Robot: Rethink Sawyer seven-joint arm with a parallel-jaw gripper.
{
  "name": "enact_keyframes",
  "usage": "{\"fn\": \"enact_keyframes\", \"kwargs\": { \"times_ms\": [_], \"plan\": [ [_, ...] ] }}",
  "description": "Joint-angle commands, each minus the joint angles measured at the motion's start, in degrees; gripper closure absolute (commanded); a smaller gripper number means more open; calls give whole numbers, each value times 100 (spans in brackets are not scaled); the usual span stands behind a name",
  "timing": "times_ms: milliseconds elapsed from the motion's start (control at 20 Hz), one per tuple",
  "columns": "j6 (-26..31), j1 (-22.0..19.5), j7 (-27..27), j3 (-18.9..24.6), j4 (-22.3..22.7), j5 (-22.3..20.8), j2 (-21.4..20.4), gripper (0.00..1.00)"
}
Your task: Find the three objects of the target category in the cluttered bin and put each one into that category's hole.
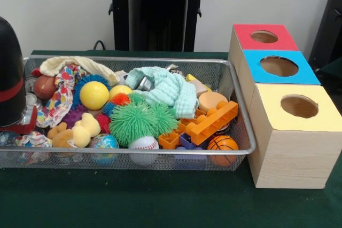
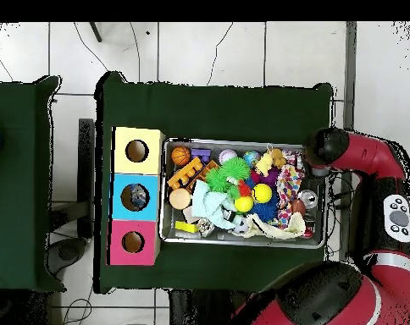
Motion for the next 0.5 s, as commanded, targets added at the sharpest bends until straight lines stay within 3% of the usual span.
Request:
{"fn": "enact_keyframes", "kwargs": {
  "times_ms": [50,500],
  "plan": [
    [-503,37,-840,7,-139,-365,-179,100],
    [-393,153,-375,117,1179,195,-962,100]
  ]
}}
